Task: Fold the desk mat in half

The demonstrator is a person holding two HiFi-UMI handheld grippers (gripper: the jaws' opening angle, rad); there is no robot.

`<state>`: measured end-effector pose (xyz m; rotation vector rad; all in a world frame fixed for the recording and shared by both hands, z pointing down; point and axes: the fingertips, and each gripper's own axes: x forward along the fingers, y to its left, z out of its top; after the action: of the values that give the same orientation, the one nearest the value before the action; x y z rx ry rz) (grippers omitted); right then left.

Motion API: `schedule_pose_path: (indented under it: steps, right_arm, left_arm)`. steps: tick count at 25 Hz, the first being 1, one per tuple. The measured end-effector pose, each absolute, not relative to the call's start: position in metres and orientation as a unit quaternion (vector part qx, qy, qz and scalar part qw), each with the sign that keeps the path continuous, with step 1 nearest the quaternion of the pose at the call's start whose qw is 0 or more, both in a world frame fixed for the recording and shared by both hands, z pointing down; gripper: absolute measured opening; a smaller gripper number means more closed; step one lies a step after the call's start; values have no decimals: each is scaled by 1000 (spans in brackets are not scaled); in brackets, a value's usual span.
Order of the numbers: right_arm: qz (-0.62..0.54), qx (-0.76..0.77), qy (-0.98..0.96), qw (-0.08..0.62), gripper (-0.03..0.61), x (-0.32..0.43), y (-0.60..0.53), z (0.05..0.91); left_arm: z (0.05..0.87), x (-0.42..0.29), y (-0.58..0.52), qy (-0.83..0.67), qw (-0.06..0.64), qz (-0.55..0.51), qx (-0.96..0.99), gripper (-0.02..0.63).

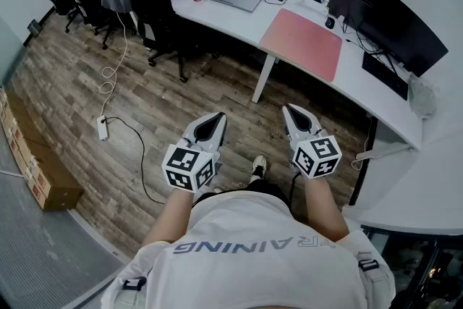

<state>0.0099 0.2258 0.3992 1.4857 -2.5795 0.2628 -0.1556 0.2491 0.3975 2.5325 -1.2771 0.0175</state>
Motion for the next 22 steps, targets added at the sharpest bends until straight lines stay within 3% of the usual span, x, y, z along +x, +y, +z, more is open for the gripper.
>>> schedule_pose_path:
  steps: [22]
  right_arm:
    - [98,496,-860,61,17,13,226,401]
  left_arm:
    - [400,-155,249,-445,159,6,881,0]
